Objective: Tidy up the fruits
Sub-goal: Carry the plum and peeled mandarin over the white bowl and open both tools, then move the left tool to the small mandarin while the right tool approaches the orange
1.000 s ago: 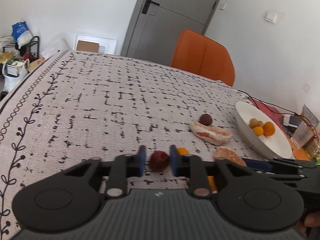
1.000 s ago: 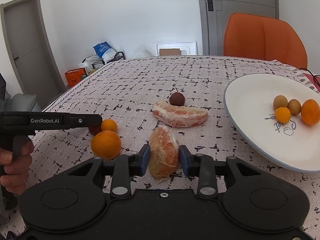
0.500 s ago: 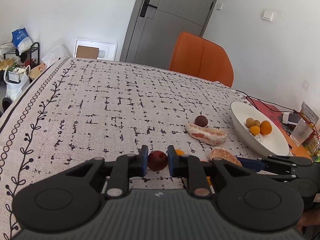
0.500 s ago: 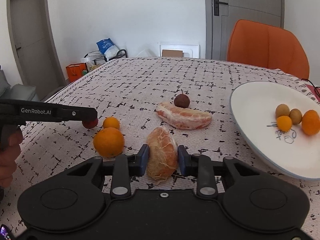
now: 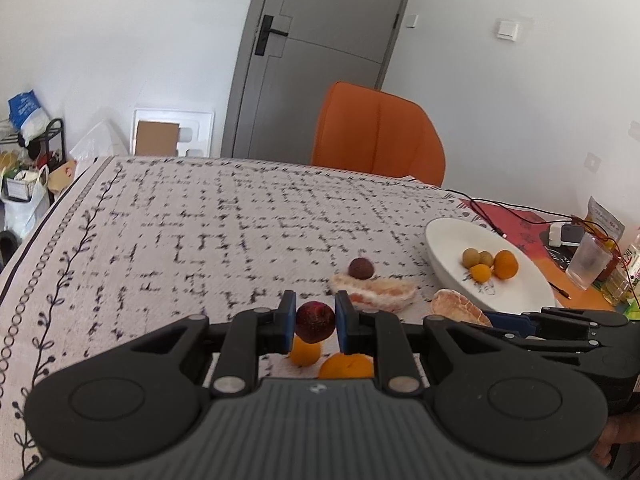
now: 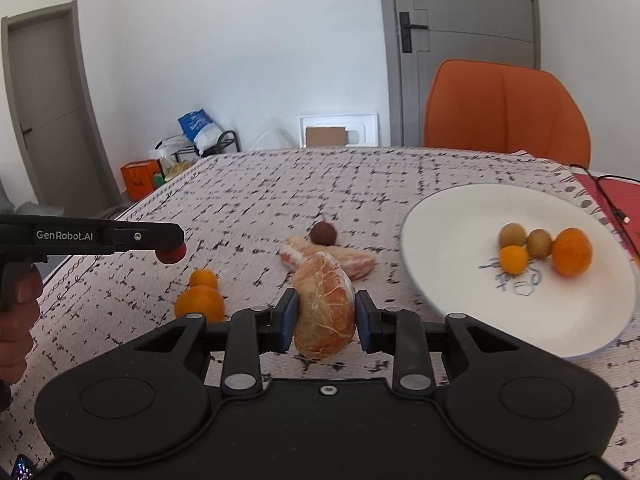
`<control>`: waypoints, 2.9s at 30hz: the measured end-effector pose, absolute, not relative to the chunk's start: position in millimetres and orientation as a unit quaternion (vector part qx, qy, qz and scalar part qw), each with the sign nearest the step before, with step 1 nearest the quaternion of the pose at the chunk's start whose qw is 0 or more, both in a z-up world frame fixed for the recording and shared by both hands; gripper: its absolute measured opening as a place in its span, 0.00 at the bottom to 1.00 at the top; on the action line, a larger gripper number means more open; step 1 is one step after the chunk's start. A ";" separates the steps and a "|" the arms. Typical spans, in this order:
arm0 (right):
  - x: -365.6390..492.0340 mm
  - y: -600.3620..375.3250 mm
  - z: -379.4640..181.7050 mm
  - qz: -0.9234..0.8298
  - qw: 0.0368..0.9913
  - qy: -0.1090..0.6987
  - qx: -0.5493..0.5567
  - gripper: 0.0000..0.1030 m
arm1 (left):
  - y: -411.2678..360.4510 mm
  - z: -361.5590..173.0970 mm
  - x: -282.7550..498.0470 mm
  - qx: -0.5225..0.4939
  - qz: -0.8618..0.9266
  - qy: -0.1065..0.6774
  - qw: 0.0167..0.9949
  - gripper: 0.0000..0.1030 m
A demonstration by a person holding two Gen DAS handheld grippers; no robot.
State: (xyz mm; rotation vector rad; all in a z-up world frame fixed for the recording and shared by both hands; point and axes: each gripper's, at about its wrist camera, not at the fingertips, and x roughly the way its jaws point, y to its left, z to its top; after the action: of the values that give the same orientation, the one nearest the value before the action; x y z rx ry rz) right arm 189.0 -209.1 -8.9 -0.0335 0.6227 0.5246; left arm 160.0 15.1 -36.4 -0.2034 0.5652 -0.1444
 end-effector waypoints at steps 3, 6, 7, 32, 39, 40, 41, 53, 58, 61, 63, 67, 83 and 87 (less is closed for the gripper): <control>187.9 -217.9 -5.2 0.247 0.922 0.297 -0.010 0.28 | 5.6 -31.3 163.1 -0.094 -0.080 0.275 0.954 0.18; 188.1 -228.1 -3.0 0.237 0.926 0.294 -0.005 0.28 | -5.2 -27.4 166.8 -0.087 -0.090 0.272 0.954 0.18; 188.4 -232.1 -2.1 0.232 0.928 0.293 -0.003 0.28 | -8.2 -26.4 168.0 -0.085 -0.093 0.271 0.954 0.18; 202.5 -310.4 -3.3 0.157 0.945 0.286 0.030 0.28 | -96.7 -19.0 208.4 -0.034 -0.163 0.278 0.946 0.18; 211.5 -321.7 -6.1 0.133 0.948 0.285 0.044 0.38 | -118.2 -19.2 221.8 -0.020 -0.179 0.279 0.943 0.18; 210.3 -323.3 -5.7 0.130 0.950 0.280 0.048 0.42 | -120.5 -19.5 223.2 -0.018 -0.181 0.280 0.943 0.18; 208.7 -324.5 -5.1 0.131 0.951 0.275 0.047 0.43 | -123.4 -20.1 225.2 -0.015 -0.184 0.281 0.942 0.18; 197.4 -333.0 -6.9 0.132 0.949 0.281 0.053 0.52 | -147.1 -17.3 233.9 0.002 -0.198 0.286 0.938 0.25; 194.5 -331.5 -5.8 0.132 0.950 0.277 0.058 0.67 | -133.0 -16.8 229.6 -0.007 -0.172 0.285 0.943 0.50; 193.8 -330.3 -5.8 0.131 0.951 0.274 0.062 0.77 | -122.3 -14.1 223.6 -0.008 -0.154 0.275 0.949 0.67; 192.5 -329.6 -5.6 0.132 0.950 0.274 0.065 0.81 | -115.0 -12.4 219.4 -0.013 -0.147 0.270 0.952 0.74; 188.3 -325.9 -2.4 0.131 0.951 0.270 0.075 0.97 | -100.5 -9.6 211.3 -0.016 -0.129 0.268 0.955 0.81; 175.3 -295.1 10.8 0.162 0.948 0.261 0.078 1.00 | -45.0 5.6 172.5 -0.045 -0.072 0.233 0.969 0.90; 171.8 -284.4 13.5 0.175 0.947 0.259 0.069 1.00 | -29.8 6.4 165.2 -0.059 -0.065 0.240 0.967 0.90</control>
State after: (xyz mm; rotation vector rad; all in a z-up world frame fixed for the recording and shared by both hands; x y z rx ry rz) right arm 171.8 -284.4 13.5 0.1395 0.5281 0.3558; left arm 165.2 -29.8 6.4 -0.1194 0.4853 -0.1318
